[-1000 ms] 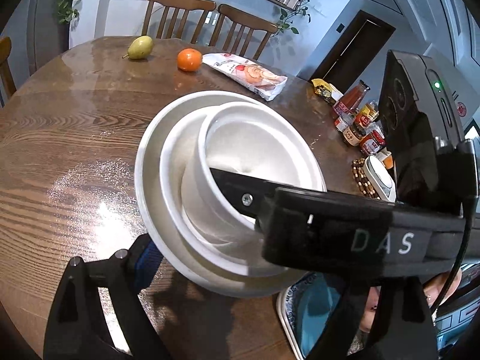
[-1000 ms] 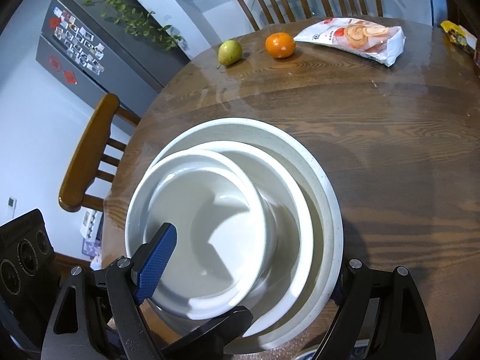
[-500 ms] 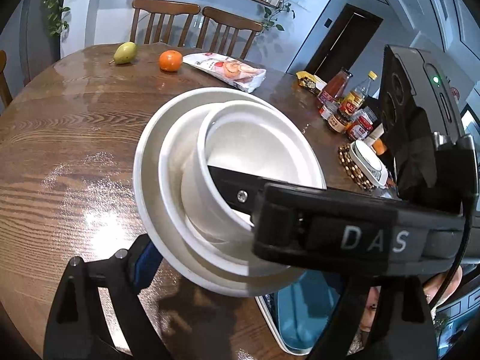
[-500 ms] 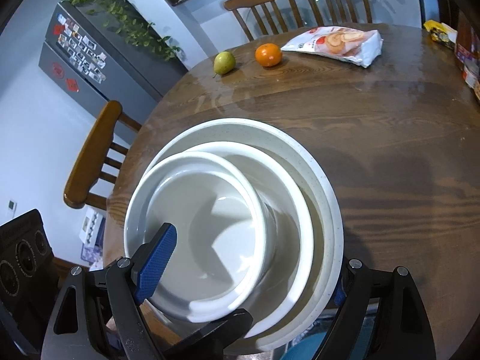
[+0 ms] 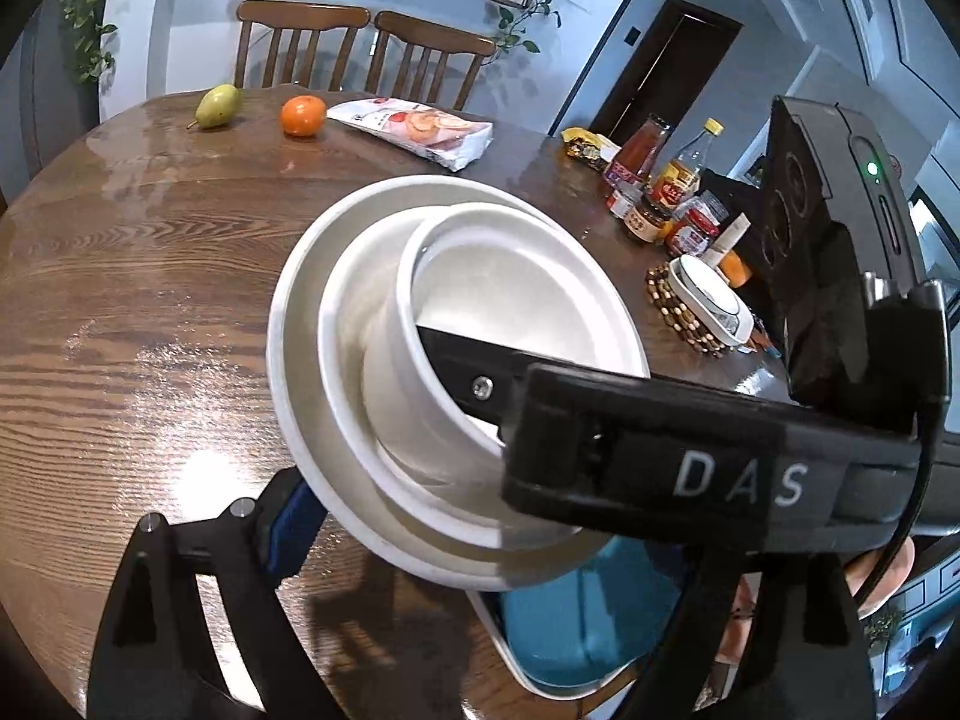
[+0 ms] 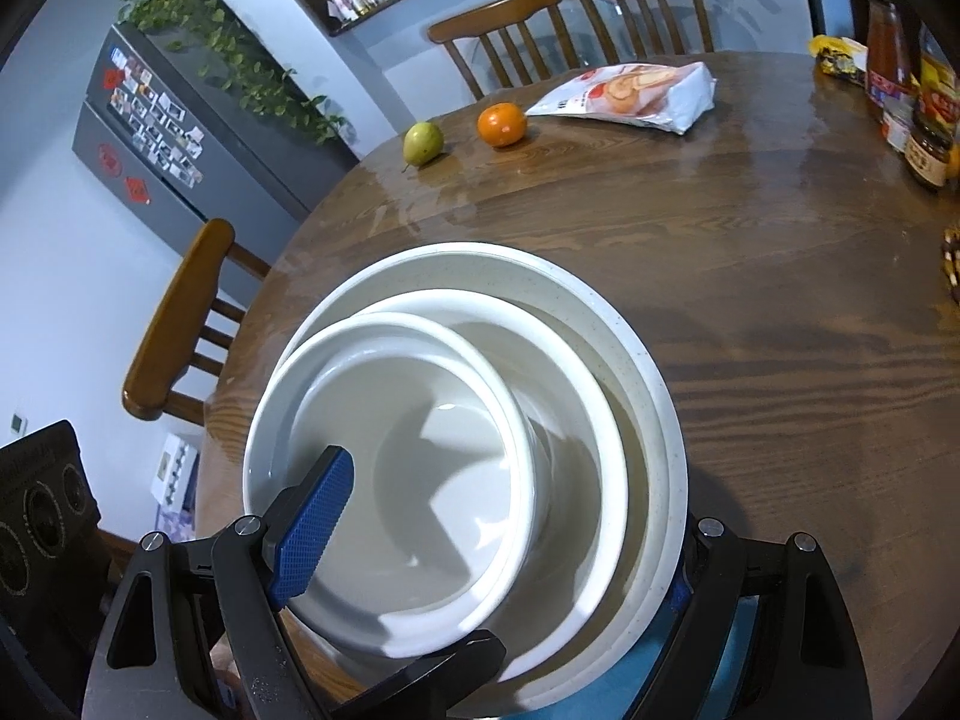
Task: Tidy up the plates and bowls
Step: 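Carry the bowl stack over the teal plate and lower it with the right gripper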
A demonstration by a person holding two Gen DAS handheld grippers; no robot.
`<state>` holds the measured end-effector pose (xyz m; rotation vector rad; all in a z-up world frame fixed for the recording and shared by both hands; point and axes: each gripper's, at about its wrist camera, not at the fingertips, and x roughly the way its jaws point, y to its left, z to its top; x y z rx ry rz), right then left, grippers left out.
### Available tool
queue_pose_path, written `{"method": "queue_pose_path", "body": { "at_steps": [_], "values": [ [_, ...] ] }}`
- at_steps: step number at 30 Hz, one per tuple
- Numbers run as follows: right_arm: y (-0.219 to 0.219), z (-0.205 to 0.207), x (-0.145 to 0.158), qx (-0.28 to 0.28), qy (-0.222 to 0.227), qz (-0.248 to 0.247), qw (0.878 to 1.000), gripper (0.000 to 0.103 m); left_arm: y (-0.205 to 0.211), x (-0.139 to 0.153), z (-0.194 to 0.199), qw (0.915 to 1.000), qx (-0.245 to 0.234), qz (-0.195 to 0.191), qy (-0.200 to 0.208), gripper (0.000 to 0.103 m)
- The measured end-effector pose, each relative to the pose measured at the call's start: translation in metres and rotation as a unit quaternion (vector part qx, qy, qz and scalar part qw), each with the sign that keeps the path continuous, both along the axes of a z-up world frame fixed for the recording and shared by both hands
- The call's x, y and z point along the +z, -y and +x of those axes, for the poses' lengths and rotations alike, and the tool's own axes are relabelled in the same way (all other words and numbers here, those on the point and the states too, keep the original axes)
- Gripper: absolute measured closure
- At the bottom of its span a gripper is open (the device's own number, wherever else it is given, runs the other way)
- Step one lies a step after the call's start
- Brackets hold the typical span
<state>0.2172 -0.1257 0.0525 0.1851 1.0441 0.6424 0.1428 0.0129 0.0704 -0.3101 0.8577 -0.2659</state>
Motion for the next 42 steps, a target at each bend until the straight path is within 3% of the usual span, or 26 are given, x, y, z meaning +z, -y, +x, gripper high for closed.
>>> {"method": "queue_pose_path", "body": {
  "at_steps": [26,42],
  "values": [
    [0.048,-0.039,0.014,-0.045,0.057,-0.004,0.997,0.015,0.042,0.005,-0.031,0.9984,-0.054,-0.006,0.013,0.016],
    [0.076,-0.068,0.006,-0.060,0.059,-0.004,0.996,0.015,0.068,-0.003,-0.054,0.9965,-0.084,-0.006,-0.002,0.016]
  ]
}}
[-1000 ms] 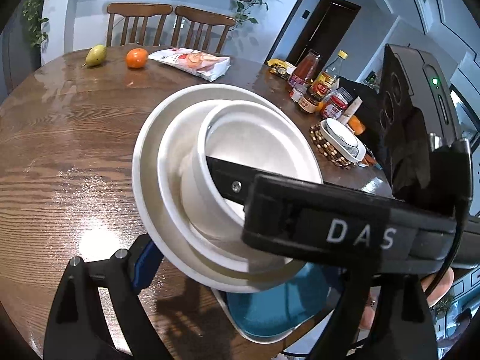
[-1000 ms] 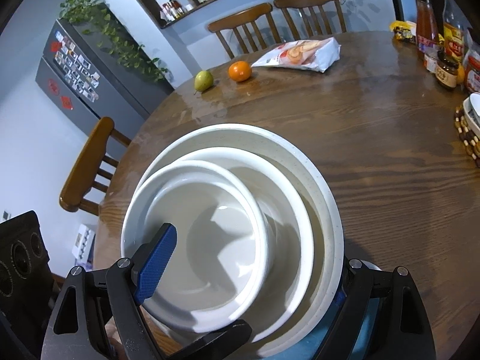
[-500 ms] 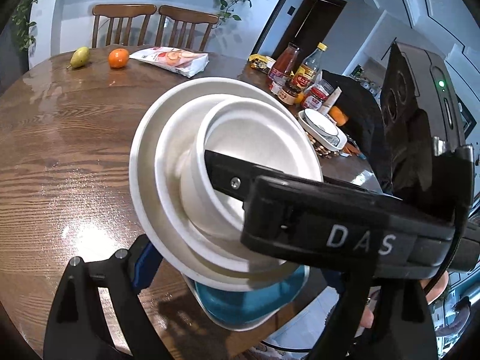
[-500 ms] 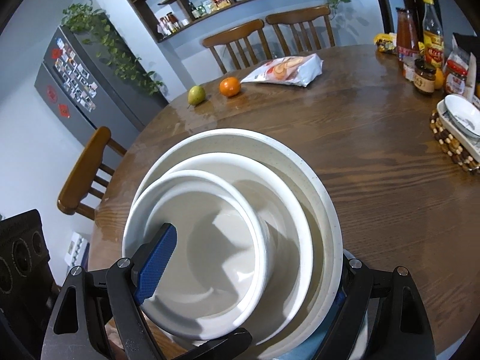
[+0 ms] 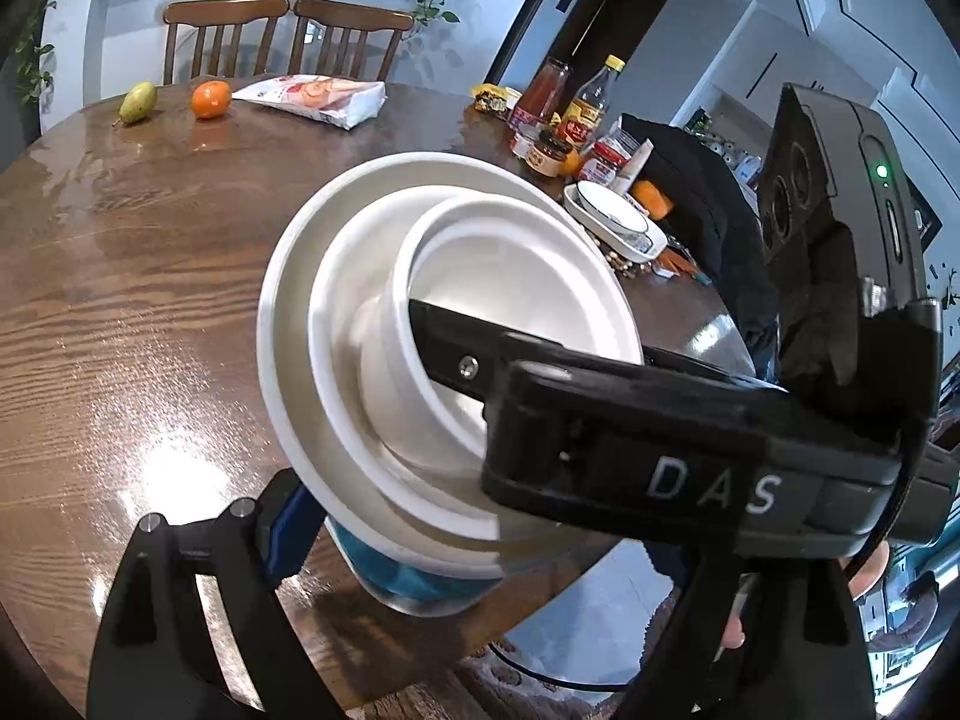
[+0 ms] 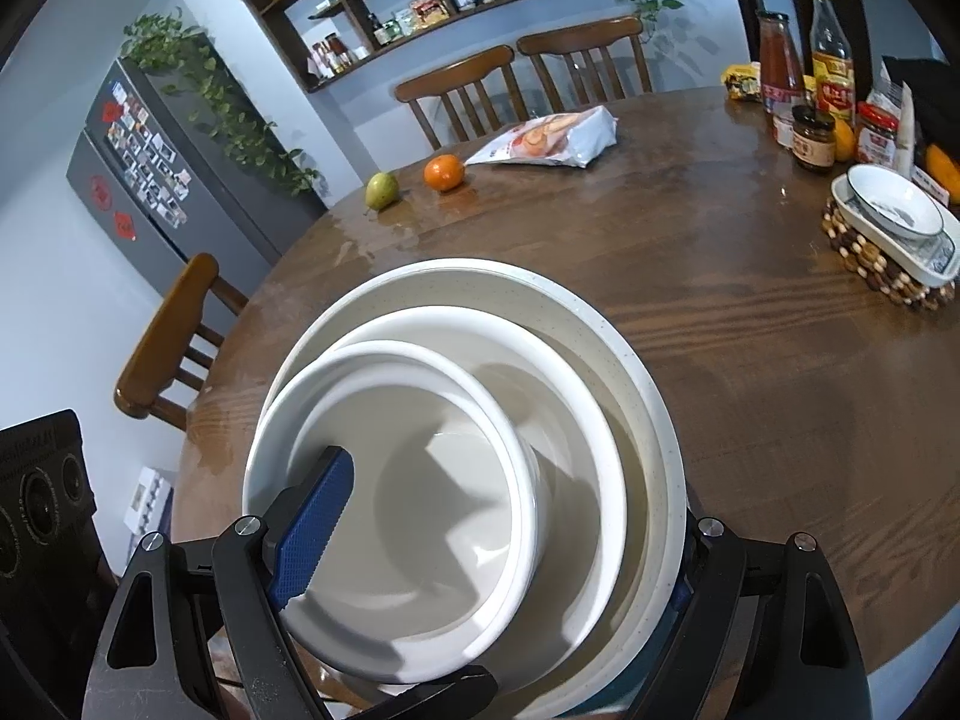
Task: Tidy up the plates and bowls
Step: 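Carry the bowl stack over the teal plate and lower it with the right gripper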
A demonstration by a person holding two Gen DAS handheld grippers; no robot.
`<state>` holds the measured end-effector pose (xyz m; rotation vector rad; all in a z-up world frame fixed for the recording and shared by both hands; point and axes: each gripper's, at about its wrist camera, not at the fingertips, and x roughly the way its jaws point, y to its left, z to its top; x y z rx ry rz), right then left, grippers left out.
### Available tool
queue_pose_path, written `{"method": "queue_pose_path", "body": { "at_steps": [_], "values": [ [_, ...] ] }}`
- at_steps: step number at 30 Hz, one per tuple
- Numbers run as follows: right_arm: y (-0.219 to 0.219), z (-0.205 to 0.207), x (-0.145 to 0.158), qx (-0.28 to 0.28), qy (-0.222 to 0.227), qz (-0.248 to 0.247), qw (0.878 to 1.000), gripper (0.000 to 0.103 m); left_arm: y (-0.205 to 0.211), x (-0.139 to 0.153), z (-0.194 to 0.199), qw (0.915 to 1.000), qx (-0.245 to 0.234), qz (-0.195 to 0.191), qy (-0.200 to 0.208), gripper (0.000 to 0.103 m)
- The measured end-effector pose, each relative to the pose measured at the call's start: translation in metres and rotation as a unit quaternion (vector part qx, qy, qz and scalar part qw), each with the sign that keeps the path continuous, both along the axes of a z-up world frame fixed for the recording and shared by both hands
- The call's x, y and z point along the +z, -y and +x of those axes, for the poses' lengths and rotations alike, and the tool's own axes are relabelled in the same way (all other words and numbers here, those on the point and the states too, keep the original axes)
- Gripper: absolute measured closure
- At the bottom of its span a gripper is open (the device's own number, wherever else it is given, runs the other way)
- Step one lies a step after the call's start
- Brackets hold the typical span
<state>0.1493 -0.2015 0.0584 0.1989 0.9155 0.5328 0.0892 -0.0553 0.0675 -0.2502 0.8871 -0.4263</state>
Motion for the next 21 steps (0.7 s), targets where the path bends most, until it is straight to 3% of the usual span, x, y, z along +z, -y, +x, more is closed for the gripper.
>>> {"method": "queue_pose_path", "body": {
  "at_steps": [21],
  "values": [
    [0.019,-0.013,-0.028,-0.010,-0.034,0.004,0.999,0.015,0.016,-0.024,-0.004,0.9990,-0.015,0.005,-0.041,0.016]
  ]
}}
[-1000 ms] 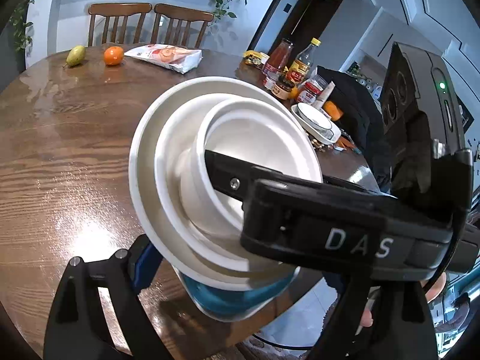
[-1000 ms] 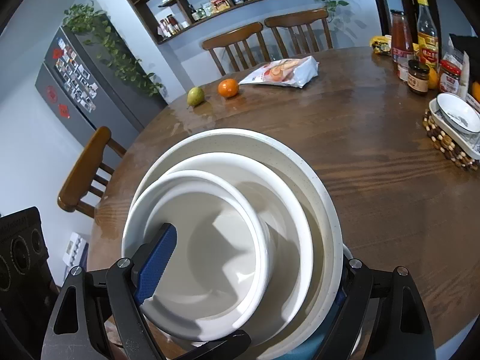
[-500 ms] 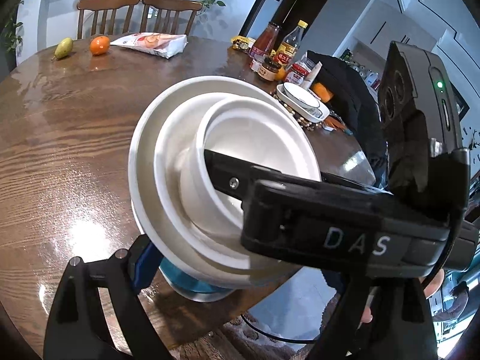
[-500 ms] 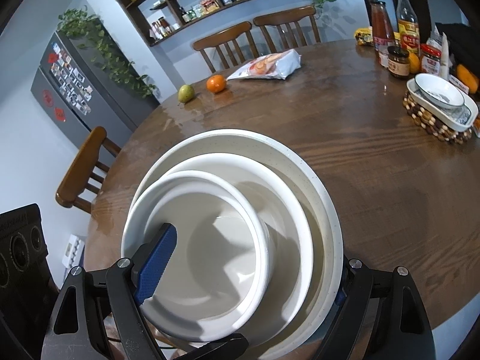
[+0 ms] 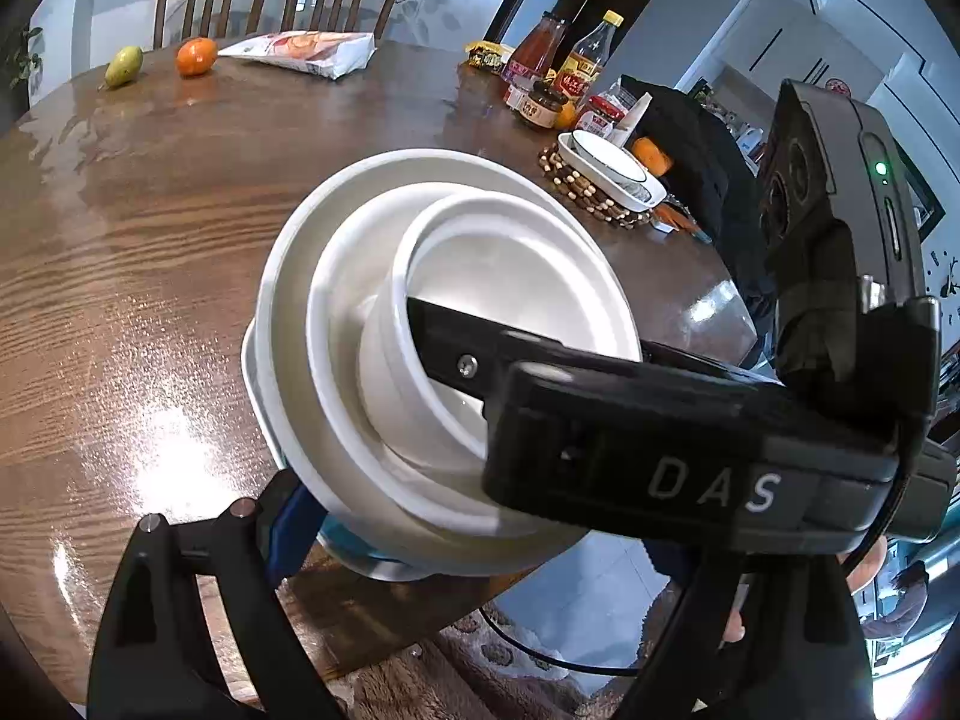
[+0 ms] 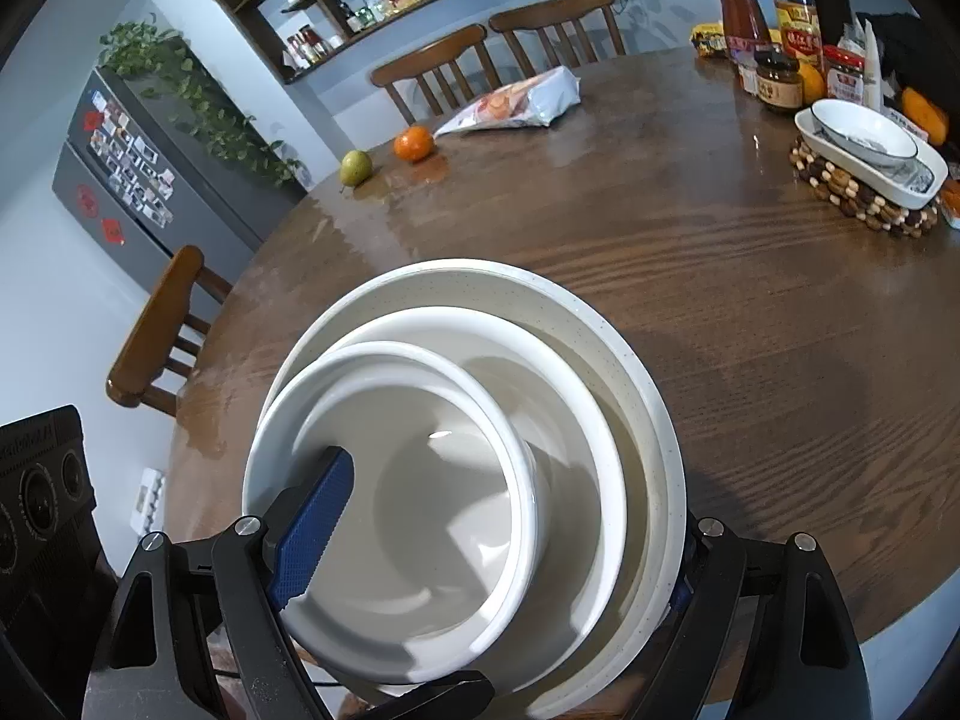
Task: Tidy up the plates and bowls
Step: 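Carry the bowl stack over the teal plate and lower it with the right gripper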
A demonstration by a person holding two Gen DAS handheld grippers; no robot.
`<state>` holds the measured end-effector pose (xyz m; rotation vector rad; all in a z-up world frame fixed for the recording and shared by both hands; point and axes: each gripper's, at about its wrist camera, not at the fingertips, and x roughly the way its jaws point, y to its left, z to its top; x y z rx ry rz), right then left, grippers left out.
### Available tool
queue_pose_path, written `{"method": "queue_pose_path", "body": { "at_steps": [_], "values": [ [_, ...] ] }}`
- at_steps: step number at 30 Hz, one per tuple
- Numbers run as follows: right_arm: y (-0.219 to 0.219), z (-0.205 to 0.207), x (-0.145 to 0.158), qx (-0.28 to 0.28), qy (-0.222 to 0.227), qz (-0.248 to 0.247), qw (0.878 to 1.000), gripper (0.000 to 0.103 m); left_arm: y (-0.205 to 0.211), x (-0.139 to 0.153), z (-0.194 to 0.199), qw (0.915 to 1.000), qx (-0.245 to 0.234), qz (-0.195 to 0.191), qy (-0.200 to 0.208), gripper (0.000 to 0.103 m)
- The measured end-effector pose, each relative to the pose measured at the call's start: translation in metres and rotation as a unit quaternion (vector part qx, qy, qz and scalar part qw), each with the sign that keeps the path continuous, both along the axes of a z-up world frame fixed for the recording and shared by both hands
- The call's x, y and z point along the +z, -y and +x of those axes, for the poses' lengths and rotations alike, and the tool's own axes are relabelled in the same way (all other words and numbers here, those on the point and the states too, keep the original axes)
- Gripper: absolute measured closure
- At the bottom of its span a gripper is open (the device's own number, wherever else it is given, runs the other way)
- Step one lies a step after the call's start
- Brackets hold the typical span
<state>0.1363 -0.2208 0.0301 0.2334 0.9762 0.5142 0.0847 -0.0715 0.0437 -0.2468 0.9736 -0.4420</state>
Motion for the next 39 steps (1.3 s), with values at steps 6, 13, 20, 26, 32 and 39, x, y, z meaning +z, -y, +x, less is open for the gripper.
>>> {"method": "queue_pose_path", "body": {
  "at_steps": [6,13,20,26,32,39],
  "values": [
    [0.000,0.001,-0.007,0.002,-0.010,-0.005,1.000,0.015,0.001,-0.006,0.002,0.9999,0.000,-0.002,-0.015,0.016],
    [0.003,0.004,-0.016,-0.003,-0.025,-0.005,1.000,0.015,0.005,-0.013,0.007,0.9996,-0.003,-0.002,-0.030,0.016],
    [0.004,0.010,-0.023,-0.002,-0.030,-0.004,1.000,0.015,0.005,-0.018,0.014,0.9992,0.000,-0.002,-0.041,0.016],
    [0.005,0.016,-0.023,-0.004,-0.034,-0.003,0.999,0.015,0.004,-0.018,0.020,0.9990,0.002,-0.011,-0.044,0.016],
    [0.001,0.018,-0.023,-0.007,-0.027,-0.012,1.000,0.015,0.000,-0.019,0.021,0.9989,0.006,-0.026,-0.038,0.014],
    [0.000,0.016,-0.024,-0.006,-0.021,-0.009,1.000,0.015,0.000,-0.017,0.014,0.9995,0.016,-0.021,-0.020,0.013]
  ]
}}
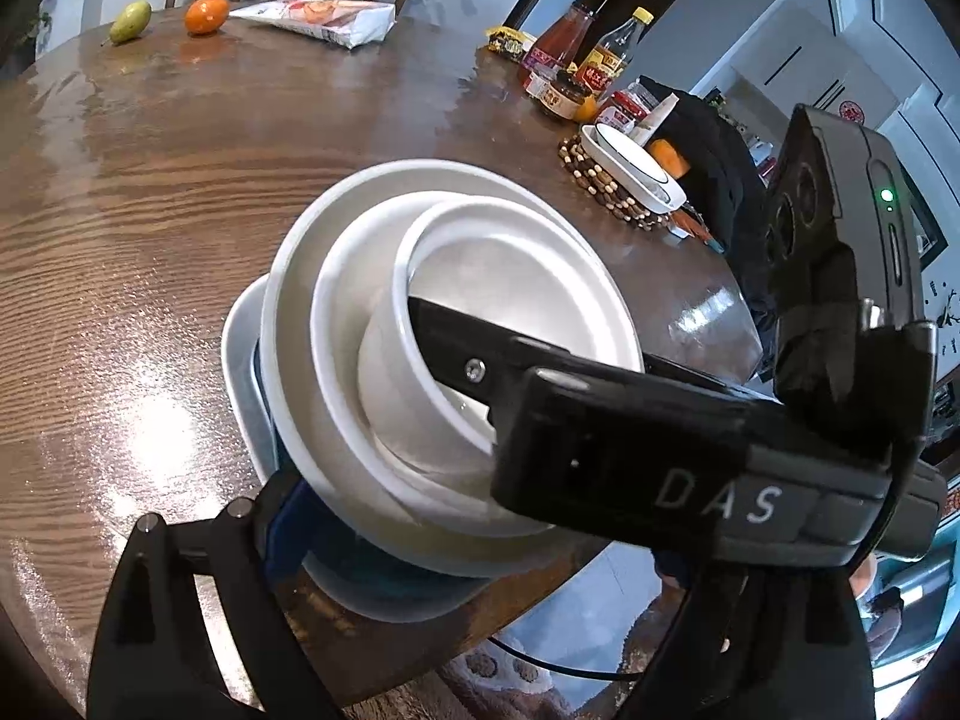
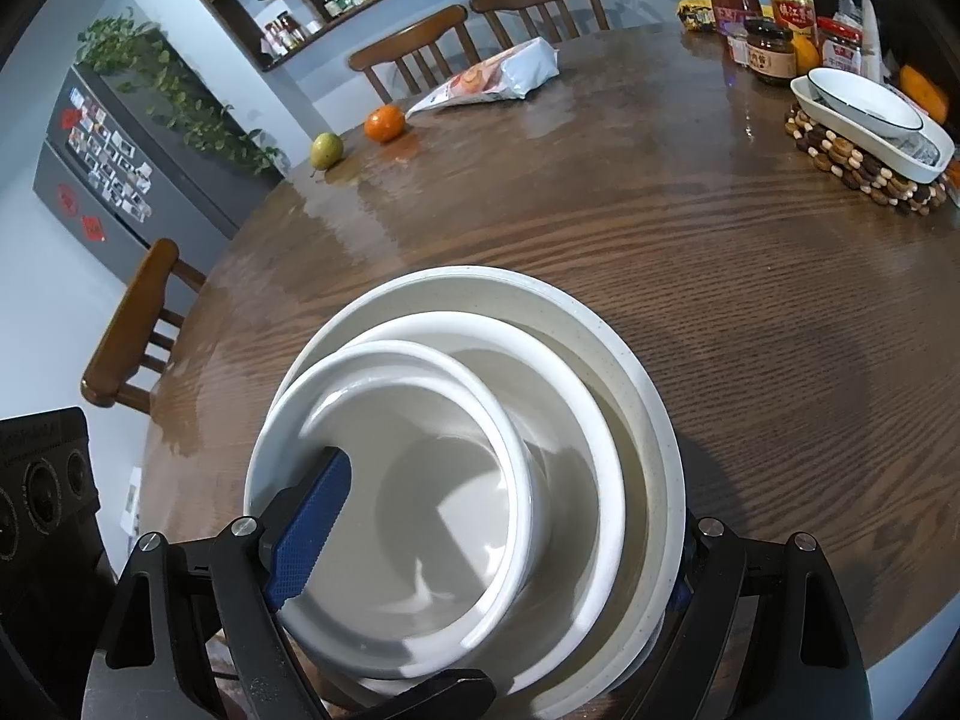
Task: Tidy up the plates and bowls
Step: 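Carry the bowl stack over the teal plate and lower it with the right gripper, then set the bowl stack on the teal plate, open the right gripper and withdraw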
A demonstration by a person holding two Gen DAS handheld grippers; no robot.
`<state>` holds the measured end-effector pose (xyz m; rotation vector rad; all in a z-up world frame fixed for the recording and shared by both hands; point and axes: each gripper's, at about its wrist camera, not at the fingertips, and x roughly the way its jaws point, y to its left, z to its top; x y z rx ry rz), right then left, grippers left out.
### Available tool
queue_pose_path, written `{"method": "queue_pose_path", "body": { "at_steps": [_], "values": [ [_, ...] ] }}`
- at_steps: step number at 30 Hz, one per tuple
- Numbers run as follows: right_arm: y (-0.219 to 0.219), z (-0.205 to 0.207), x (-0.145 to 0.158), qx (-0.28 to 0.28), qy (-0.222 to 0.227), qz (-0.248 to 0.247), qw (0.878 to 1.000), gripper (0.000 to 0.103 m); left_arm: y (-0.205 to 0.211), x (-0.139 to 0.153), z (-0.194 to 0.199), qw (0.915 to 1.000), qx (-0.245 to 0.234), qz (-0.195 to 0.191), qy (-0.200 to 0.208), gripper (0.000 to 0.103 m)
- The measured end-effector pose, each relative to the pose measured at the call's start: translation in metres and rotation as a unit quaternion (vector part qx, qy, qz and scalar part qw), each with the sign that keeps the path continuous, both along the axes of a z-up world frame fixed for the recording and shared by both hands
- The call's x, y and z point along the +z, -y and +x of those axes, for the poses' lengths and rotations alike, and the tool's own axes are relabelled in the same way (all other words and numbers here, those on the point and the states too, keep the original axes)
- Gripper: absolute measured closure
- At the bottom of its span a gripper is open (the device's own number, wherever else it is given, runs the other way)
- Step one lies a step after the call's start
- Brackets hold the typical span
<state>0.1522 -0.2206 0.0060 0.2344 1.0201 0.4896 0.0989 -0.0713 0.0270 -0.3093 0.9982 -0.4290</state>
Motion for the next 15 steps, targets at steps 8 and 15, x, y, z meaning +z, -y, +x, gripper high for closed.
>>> {"method": "queue_pose_path", "body": {
  "at_steps": [8,15],
  "values": [
    [-0.001,0.000,0.001,0.004,-0.001,-0.004,1.000,0.015,-0.005,0.006,-0.007,0.9991,0.013,0.024,0.034,0.010],
    [0.000,-0.001,0.003,0.005,0.000,0.002,1.000,0.015,-0.009,0.013,-0.015,0.9973,0.015,0.042,0.058,0.010]
  ]
}}
